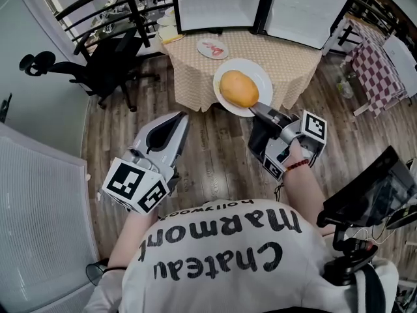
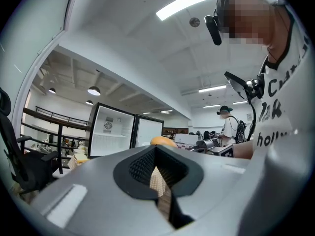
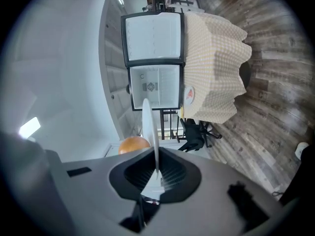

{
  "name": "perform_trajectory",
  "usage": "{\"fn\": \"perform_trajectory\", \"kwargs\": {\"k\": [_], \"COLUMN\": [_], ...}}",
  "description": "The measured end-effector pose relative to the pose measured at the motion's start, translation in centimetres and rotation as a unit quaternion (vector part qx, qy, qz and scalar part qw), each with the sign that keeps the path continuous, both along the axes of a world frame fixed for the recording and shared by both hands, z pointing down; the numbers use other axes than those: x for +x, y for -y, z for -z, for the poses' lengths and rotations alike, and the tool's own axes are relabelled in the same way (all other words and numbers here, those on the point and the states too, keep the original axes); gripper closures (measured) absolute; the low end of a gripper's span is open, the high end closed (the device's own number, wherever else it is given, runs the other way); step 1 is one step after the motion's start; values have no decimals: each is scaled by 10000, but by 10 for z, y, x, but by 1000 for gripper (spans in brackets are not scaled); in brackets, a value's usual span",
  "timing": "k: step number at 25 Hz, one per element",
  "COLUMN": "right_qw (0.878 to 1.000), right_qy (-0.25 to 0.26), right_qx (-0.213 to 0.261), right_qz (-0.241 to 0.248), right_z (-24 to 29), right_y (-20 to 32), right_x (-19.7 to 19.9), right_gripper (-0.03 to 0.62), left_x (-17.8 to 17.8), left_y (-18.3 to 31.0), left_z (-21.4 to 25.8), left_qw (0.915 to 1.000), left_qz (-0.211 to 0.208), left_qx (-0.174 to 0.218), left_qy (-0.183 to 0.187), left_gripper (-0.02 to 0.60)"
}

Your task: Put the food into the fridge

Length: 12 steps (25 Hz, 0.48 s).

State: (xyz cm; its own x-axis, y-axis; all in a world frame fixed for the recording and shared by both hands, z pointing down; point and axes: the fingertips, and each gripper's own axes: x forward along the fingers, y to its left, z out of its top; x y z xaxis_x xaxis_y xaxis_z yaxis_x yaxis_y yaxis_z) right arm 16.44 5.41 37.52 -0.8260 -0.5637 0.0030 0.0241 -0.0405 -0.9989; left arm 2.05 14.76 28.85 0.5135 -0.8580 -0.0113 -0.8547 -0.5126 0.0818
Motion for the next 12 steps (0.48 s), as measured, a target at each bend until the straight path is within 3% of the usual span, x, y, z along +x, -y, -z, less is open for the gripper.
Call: {"fn": "perform_trajectory", "kwargs": {"k": [12], "right_qw": [9999], "right_qy": [-45], "right_qx": [-133], "right_qz": [-86], "right_z": [-11], "right_y": [38], "right_x": [-61], "right_gripper": [566], "left_x": [-55], "left_y": [69], "left_z": [-14], "left_qw": [9989], "left_qz": [-180], "left_qx": [-140], "left_qy": [-406], "left_gripper": [574]}}
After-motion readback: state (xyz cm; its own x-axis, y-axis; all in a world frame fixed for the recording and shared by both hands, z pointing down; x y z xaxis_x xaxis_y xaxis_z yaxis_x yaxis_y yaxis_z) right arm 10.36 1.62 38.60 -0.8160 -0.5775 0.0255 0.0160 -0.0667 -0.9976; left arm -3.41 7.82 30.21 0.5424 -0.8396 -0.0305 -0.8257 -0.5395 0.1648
